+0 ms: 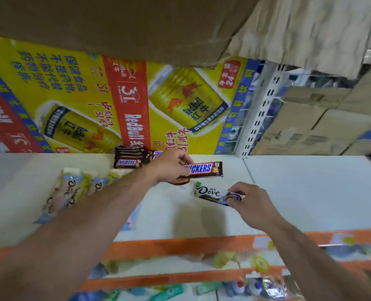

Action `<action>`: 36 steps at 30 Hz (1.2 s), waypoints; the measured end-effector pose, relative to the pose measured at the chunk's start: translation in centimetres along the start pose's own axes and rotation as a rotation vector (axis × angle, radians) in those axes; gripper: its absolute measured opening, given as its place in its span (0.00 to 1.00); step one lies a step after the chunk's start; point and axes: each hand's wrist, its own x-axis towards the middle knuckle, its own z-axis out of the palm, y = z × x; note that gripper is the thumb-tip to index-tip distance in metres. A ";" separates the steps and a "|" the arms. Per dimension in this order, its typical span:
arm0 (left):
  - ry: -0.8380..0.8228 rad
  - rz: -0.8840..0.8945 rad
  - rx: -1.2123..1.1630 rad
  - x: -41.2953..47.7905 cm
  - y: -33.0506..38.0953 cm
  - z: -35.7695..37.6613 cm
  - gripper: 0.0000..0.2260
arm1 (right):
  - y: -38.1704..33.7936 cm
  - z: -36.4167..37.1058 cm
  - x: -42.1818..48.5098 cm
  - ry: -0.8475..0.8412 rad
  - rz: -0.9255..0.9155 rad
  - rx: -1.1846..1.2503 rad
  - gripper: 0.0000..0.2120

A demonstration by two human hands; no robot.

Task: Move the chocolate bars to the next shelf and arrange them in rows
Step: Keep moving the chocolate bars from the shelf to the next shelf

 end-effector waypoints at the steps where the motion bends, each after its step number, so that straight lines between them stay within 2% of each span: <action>1: -0.003 0.000 -0.012 0.0 1.1 1.8 0.09 | 1.1 -1.3 -0.8 0.001 0.001 0.032 0.04; 10: -0.131 0.073 -0.014 2.1 10.3 16.5 0.09 | 12.3 -11.8 -7.5 0.072 0.086 0.059 0.04; 21: -0.385 0.159 0.012 9.3 17.9 31.0 0.08 | 24.2 -18.5 -11.3 0.231 0.285 0.146 0.03; 28: -0.511 0.241 0.031 16.9 23.7 40.7 0.08 | 32.0 -24.3 -9.4 0.327 0.400 0.176 0.05; 36: -0.572 0.329 0.068 25.5 30.4 48.8 0.09 | 39.7 -31.1 -4.7 0.363 0.500 0.073 0.08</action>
